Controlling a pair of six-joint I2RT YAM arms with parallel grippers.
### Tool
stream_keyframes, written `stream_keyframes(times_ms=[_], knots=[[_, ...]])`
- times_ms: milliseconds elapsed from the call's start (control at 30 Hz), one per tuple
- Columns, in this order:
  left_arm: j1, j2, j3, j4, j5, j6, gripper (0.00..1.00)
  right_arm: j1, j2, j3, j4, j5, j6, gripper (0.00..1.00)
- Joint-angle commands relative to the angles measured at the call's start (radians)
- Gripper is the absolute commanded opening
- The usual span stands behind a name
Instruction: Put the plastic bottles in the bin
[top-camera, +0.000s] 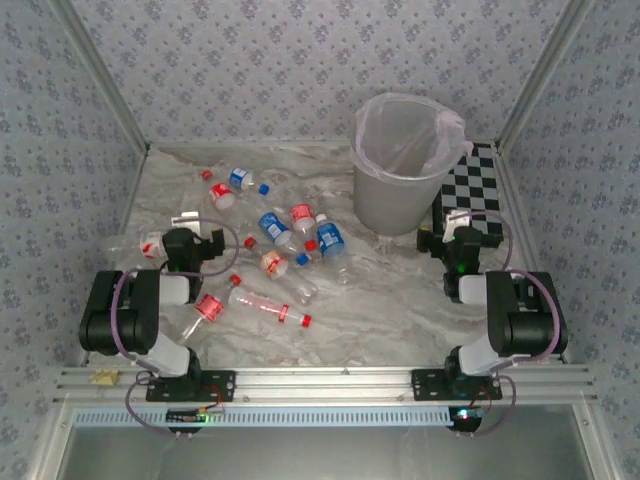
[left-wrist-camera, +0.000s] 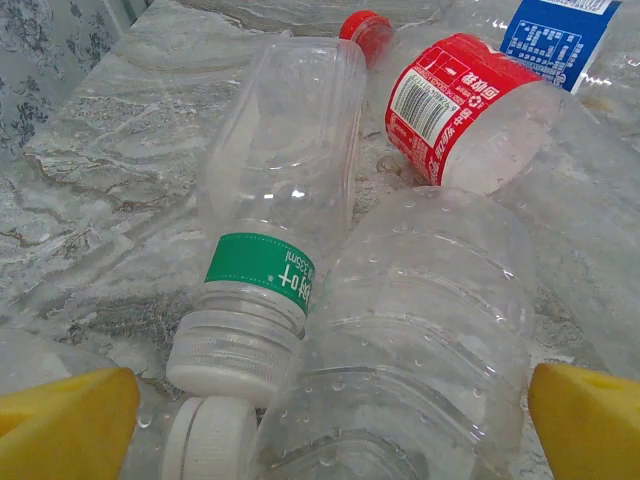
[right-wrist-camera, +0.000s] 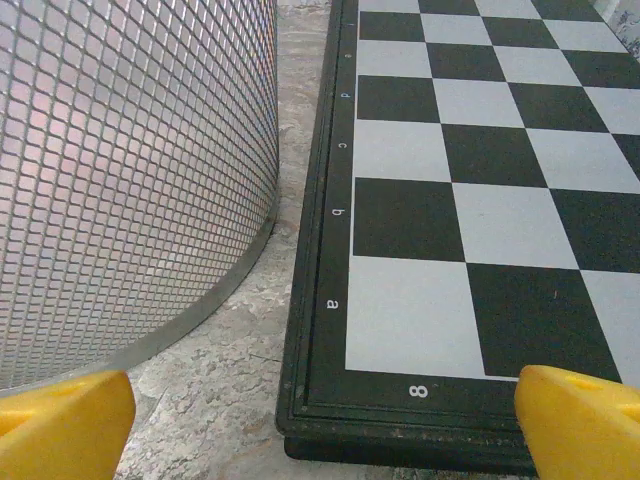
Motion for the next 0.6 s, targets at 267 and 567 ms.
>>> stream_keyframes(times_ms=[267, 567], knots=[[0.006, 0.009, 0.023, 0.039, 0.003, -0.016, 1.0, -0.005, 0.015, 0.019, 0.023, -0.007, -0.012, 1.0], [0.006, 0.009, 0.024, 0.035, 0.004, -0.016, 1.0, -0.011, 0.015, 0.021, 0.02, -0.02, -0.008, 1.0]])
